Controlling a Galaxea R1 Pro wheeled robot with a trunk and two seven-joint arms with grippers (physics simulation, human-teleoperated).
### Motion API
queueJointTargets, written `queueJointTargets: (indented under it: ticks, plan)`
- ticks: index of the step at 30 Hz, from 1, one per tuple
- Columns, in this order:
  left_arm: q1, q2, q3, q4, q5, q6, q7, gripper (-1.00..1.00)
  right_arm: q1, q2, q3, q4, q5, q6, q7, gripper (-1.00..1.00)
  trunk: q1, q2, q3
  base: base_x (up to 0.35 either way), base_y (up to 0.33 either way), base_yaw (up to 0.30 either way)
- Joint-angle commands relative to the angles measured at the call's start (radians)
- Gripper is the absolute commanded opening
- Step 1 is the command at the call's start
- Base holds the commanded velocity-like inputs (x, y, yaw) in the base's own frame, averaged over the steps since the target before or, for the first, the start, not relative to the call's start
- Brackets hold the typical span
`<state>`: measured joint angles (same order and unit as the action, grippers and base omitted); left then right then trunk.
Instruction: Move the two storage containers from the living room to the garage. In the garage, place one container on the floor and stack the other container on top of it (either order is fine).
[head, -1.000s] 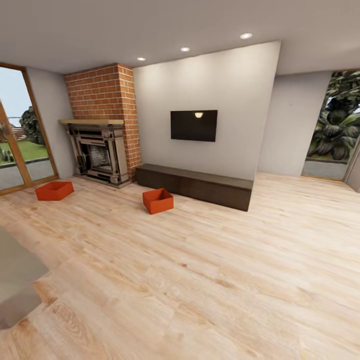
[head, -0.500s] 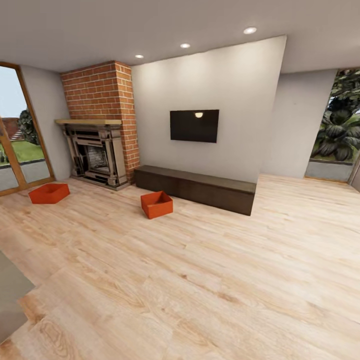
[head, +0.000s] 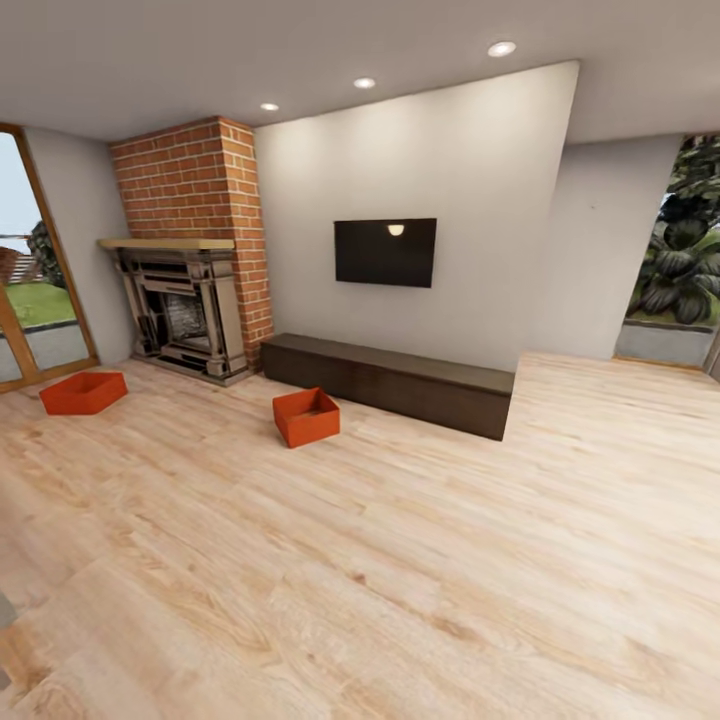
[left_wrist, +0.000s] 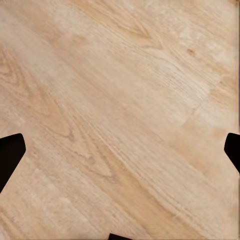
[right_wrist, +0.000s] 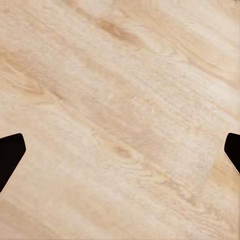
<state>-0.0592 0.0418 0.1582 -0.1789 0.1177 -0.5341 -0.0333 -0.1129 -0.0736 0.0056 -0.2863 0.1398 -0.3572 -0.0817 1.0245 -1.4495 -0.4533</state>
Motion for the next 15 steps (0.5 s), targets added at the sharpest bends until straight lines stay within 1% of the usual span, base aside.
queueJointTargets:
  ticks: [1, 15]
  plan:
    - [-0.001, 0.001, -0.002, 0.001, 0.010, -0.003, -0.004, 1.00, -0.001, 0.000, 0.001, 0.001, 0.011, -0.002, -0.007, 1.00, 0.001, -0.001, -0.001, 0.323, -0.127, 0.000]
    - [-0.001, 0.002, -0.002, 0.001, 0.010, -0.003, -0.004, 1.00, -0.001, 0.000, 0.001, 0.001, 0.009, -0.002, -0.007, 1.00, 0.001, -0.001, -0.001, 0.323, -0.127, 0.000]
